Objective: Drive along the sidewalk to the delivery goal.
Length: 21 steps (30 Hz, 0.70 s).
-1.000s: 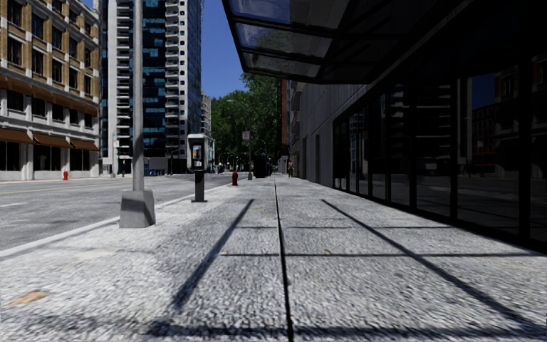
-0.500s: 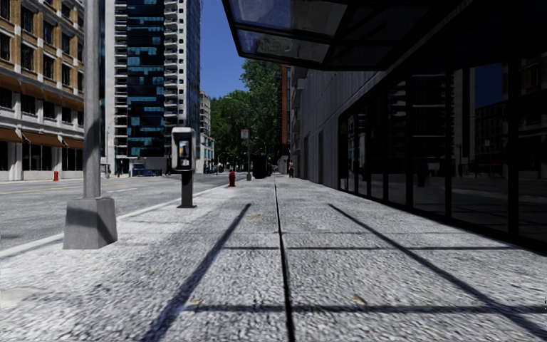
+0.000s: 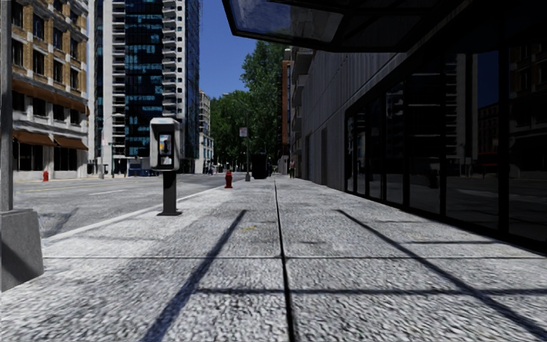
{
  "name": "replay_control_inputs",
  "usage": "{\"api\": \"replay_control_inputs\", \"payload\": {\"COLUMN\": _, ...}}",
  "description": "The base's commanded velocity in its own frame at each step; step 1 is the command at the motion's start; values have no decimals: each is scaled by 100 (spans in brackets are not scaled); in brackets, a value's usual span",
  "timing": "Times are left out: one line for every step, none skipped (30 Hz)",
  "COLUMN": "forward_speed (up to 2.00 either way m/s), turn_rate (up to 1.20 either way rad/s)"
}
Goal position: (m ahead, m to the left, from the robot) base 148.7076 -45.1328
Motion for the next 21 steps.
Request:
{"api": "replay_control_inputs", "payload": {"forward_speed": 200, "turn_rate": 0}}
{"api": "replay_control_inputs", "payload": {"forward_speed": 200, "turn_rate": 0}}
{"api": "replay_control_inputs", "payload": {"forward_speed": 200, "turn_rate": 0}}
{"api": "replay_control_inputs", "payload": {"forward_speed": 200, "turn_rate": 0}}
{"api": "replay_control_inputs", "payload": {"forward_speed": 200, "turn_rate": 0}}
{"api": "replay_control_inputs", "payload": {"forward_speed": 200, "turn_rate": 0}}
{"api": "replay_control_inputs", "payload": {"forward_speed": 200, "turn_rate": 0}}
{"api": "replay_control_inputs", "payload": {"forward_speed": 200, "turn_rate": 0}}
{"api": "replay_control_inputs", "payload": {"forward_speed": 200, "turn_rate": 0}}
{"api": "replay_control_inputs", "payload": {"forward_speed": 200, "turn_rate": 0}}
{"api": "replay_control_inputs", "payload": {"forward_speed": 200, "turn_rate": 0}}
{"api": "replay_control_inputs", "payload": {"forward_speed": 200, "turn_rate": 0}}
{"api": "replay_control_inputs", "payload": {"forward_speed": 200, "turn_rate": 0}}
{"api": "replay_control_inputs", "payload": {"forward_speed": 200, "turn_rate": 0}}
{"api": "replay_control_inputs", "payload": {"forward_speed": 200, "turn_rate": 0}}
{"api": "replay_control_inputs", "payload": {"forward_speed": 200, "turn_rate": 0}}
{"api": "replay_control_inputs", "payload": {"forward_speed": 200, "turn_rate": 0}}
{"api": "replay_control_inputs", "payload": {"forward_speed": 200, "turn_rate": 0}}
{"api": "replay_control_inputs", "payload": {"forward_speed": 200, "turn_rate": 0}}
{"api": "replay_control_inputs", "payload": {"forward_speed": 200, "turn_rate": 0}}
{"api": "replay_control_inputs", "payload": {"forward_speed": 200, "turn_rate": 0}}
